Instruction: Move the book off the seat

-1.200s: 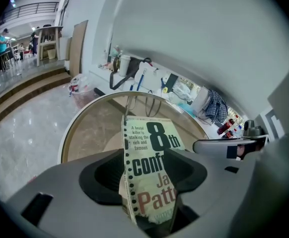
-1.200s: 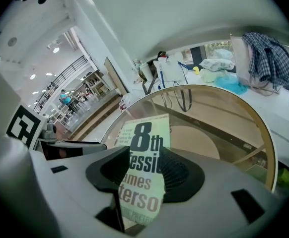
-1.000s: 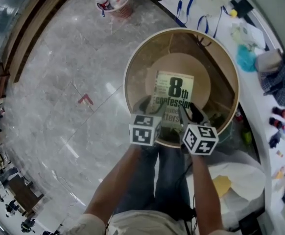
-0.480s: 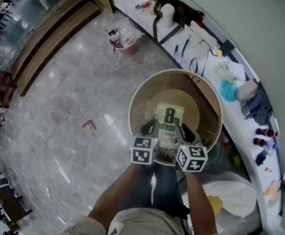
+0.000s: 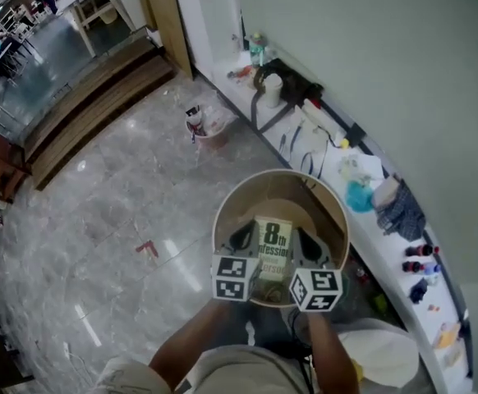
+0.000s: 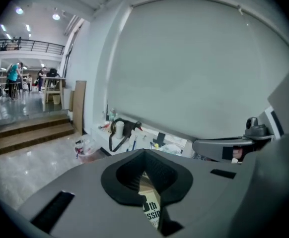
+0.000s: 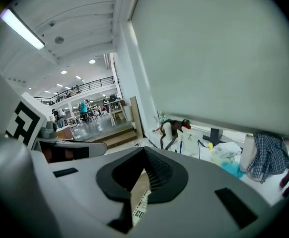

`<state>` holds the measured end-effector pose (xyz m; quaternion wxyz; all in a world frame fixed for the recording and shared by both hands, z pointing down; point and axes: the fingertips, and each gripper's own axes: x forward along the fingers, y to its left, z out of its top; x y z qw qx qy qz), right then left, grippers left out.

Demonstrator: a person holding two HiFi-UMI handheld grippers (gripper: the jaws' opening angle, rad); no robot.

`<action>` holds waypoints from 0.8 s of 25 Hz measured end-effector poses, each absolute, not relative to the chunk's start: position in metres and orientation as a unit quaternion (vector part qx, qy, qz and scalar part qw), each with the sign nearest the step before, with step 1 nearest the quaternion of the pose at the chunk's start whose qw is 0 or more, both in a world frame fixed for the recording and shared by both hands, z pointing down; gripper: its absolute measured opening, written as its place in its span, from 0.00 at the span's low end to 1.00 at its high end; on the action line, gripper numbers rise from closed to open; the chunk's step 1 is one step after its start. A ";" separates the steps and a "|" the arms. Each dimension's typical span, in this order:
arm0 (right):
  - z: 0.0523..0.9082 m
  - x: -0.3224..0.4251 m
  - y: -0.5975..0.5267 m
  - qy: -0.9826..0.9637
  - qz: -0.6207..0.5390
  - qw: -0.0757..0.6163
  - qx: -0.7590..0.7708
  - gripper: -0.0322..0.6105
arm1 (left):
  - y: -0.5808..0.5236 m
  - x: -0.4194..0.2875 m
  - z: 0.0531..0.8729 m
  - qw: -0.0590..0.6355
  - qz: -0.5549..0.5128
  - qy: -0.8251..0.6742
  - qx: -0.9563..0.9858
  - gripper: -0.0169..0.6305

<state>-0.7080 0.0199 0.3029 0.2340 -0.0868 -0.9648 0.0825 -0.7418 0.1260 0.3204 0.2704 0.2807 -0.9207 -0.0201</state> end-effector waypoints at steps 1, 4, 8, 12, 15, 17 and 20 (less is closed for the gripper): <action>0.287 -0.709 0.017 -0.968 0.081 0.220 -0.085 0.06 | 0.127 -0.743 0.304 0.255 -0.017 -0.926 0.279 0.03; 0.239 -0.710 0.008 -0.980 0.054 0.176 -0.077 0.06 | 0.126 -0.744 0.251 0.205 -0.017 -0.940 0.273 0.03; 0.175 -0.718 -0.004 -0.992 0.003 0.106 -0.064 0.06 | 0.119 -0.755 0.177 0.120 -0.005 -0.955 0.271 0.03; 0.121 -0.720 -0.002 -0.995 -0.038 0.049 -0.074 0.06 | 0.112 -0.760 0.117 0.034 0.018 -0.962 0.270 0.03; 0.085 -0.715 0.007 -0.995 -0.039 0.007 -0.092 0.06 | 0.112 -0.754 0.085 -0.009 0.025 -0.964 0.266 0.03; 0.067 -0.713 0.015 -0.994 -0.035 -0.012 -0.104 0.06 | 0.114 -0.752 0.069 -0.025 0.027 -0.965 0.261 0.03; 0.052 -0.713 0.023 -0.992 -0.039 -0.025 -0.114 0.06 | 0.116 -0.752 0.053 -0.041 0.033 -0.965 0.256 0.03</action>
